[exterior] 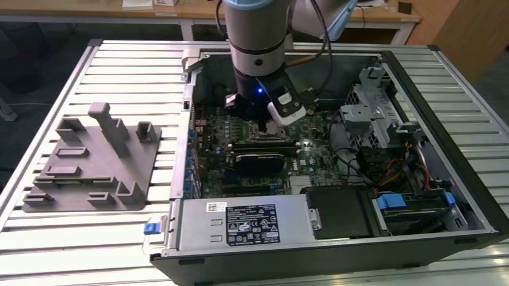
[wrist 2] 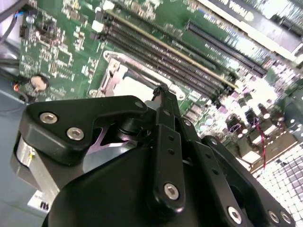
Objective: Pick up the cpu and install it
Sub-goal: 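Install the second cpu locking lever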
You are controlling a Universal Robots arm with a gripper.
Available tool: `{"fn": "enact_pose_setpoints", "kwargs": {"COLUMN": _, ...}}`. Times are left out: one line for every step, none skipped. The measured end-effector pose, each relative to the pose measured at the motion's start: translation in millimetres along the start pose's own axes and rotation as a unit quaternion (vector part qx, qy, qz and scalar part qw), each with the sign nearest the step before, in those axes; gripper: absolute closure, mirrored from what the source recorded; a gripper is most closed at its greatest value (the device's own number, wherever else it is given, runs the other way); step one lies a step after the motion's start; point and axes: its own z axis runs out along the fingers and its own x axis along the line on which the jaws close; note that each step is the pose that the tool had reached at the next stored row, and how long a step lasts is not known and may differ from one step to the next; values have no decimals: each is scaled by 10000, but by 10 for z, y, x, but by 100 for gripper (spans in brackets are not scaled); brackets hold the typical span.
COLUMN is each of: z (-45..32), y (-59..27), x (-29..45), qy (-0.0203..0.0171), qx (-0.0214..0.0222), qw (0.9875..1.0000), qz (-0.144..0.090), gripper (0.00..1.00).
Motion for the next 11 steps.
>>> {"fn": "enact_pose_setpoints", "kwargs": {"z": 3, "y": 0, "x": -11, "qy": 8, "qx": 35, "qw": 10000, "qz": -2, "gripper": 89}}
{"fn": "enact_pose_setpoints", "kwargs": {"z": 8, "y": 0, "x": -21, "qy": 15, "qx": 56, "qw": 10000, "qz": -2, "gripper": 89}}
{"fn": "enact_pose_setpoints", "kwargs": {"z": 16, "y": -1, "x": -30, "qy": 24, "qx": 67, "qw": 10000, "qz": -1, "gripper": 89}}
{"fn": "enact_pose_setpoints", "kwargs": {"z": 26, "y": -2, "x": -40, "qy": 37, "qx": 74, "qw": 10000, "qz": 0, "gripper": 89}}
{"fn": "enact_pose_setpoints", "kwargs": {"z": 38, "y": -3, "x": -47, "qy": 54, "qx": 76, "qw": 10000, "qz": 2, "gripper": 89}}
{"fn": "enact_pose_setpoints", "kwargs": {"z": 49, "y": -4, "x": -50, "qy": 80, "qx": 78, "qw": 9999, "qz": 5, "gripper": 89}}
{"fn": "enact_pose_setpoints", "kwargs": {"z": 60, "y": -6, "x": -50, "qy": 113, "qx": 80, "qw": 9999, "qz": 9, "gripper": 89}}
{"fn": "enact_pose_setpoints", "kwargs": {"z": 69, "y": -7, "x": -49, "qy": 149, "qx": 82, "qw": 9999, "qz": 14, "gripper": 89}}
{"fn": "enact_pose_setpoints", "kwargs": {"z": 79, "y": -8, "x": -48, "qy": 185, "qx": 84, "qw": 9998, "qz": 18, "gripper": 89}}
{"fn": "enact_pose_setpoints", "kwargs": {"z": 88, "y": -9, "x": -47, "qy": 216, "qx": 84, "qw": 9997, "qz": 23, "gripper": 89}}
{"fn": "enact_pose_setpoints", "kwargs": {"z": 96, "y": -11, "x": -46, "qy": 243, "qx": 86, "qw": 9997, "qz": 26, "gripper": 89}}
